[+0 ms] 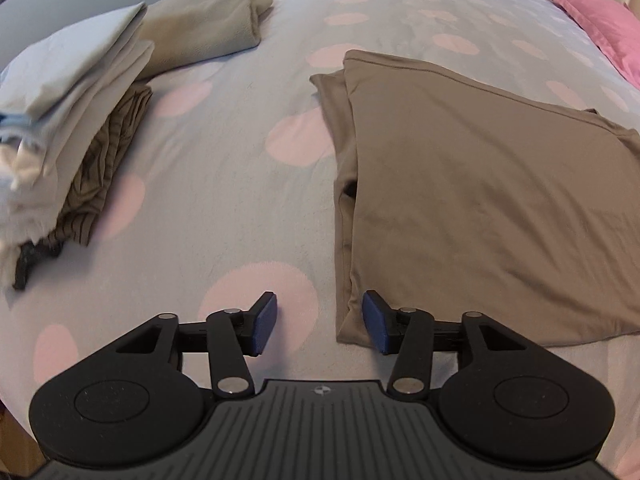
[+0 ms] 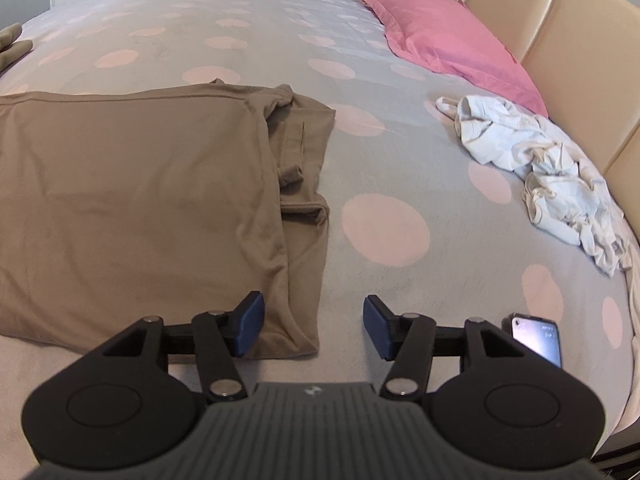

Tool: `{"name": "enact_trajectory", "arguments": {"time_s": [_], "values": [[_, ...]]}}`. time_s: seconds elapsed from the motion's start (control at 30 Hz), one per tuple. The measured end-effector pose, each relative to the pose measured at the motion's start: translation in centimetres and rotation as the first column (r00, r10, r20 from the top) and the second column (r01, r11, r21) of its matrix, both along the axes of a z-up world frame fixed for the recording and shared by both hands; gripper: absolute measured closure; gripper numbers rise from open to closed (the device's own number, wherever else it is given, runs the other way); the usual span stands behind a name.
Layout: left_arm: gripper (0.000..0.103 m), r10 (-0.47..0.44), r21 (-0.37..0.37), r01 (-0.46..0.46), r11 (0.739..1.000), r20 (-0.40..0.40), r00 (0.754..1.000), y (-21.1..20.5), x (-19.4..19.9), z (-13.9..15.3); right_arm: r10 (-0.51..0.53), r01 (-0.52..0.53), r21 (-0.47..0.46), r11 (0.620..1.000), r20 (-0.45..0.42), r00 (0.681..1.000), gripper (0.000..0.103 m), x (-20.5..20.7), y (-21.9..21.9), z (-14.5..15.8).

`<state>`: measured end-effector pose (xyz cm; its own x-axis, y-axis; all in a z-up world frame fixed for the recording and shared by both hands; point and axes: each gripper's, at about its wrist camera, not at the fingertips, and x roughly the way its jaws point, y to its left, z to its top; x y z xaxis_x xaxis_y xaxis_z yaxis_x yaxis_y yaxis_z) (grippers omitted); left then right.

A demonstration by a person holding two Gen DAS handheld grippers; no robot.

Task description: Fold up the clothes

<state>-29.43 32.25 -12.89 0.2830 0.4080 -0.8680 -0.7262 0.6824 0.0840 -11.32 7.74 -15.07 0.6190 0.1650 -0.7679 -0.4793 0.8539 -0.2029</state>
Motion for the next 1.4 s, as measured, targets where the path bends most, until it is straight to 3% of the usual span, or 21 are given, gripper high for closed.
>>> {"name": "enact_trajectory", "arguments": {"time_s": [0.23,0.3,0.4,0.63,0.8,0.9,1.0,1.07,1.1,1.17,1.23,1.4], "values": [[0.049,0.047,-0.009,-0.047,0.999,0.050,0.998,0.0,-0.6,-0.4,-0.033,0.034,0.049,0.998,-0.029,0.999,0.043,0.3,-0.6,-0.4],[0.054,0.065,-0.029,-0.062,0.998,0.113,0.991,-0.2,-1.3,0.0,-0.034,0.036,0.066,0.997,-0.034,0.999,0.043,0.3,-0.8,-0.2],[0.054,0.088,-0.072,-0.075,0.995,0.208,0.974,-0.1,-2.3,0.5,-0.037,0.042,0.096,0.995,-0.047,0.998,0.043,0.4,-1.1,0.1],[0.051,0.130,-0.070,-0.120,0.990,0.160,0.978,0.2,-2.6,-0.3,-0.101,0.113,0.156,0.981,-0.086,0.991,0.039,0.4,-2.3,0.5],[0.051,0.084,-0.063,-0.073,0.995,0.188,0.979,-0.6,-2.3,-0.4,-0.134,0.149,0.159,0.976,-0.100,0.986,0.036,0.4,-2.8,-0.5],[0.051,0.042,-0.009,-0.041,0.999,0.169,0.985,-1.3,-1.5,-0.9,-0.130,0.141,0.158,0.977,-0.078,0.988,0.034,0.2,-2.4,-0.8],[0.053,0.029,0.010,-0.031,0.999,0.172,0.985,-1.6,-1.3,-1.2,-0.128,0.139,0.171,0.975,-0.072,0.989,0.042,0.1,-2.3,-1.0],[0.059,0.018,0.011,-0.020,1.000,0.180,0.983,-1.6,-1.3,-1.1,-0.109,0.119,0.180,0.977,-0.062,0.992,0.059,-0.2,-2.1,-0.9],[0.068,0.013,0.011,-0.015,1.000,0.185,0.983,-1.7,-1.4,-1.0,-0.095,0.104,0.181,0.978,-0.058,0.994,0.064,-0.4,-2.0,-0.8],[0.079,0.002,0.012,-0.005,1.000,0.193,0.981,-1.8,-1.4,-0.9,-0.065,0.073,0.180,0.981,-0.050,0.997,0.085,-0.9,-1.6,-0.8],[0.088,-0.008,0.013,0.006,1.000,0.201,0.980,-1.9,-1.4,-0.8,-0.041,0.049,0.178,0.983,-0.045,0.998,0.093,-1.2,-1.4,-0.7],[0.099,-0.024,0.018,0.020,1.000,0.215,0.976,-2.0,-1.5,-0.3,-0.054,0.069,0.217,0.974,-0.072,0.996,0.096,-0.9,-1.9,-0.1]]}}
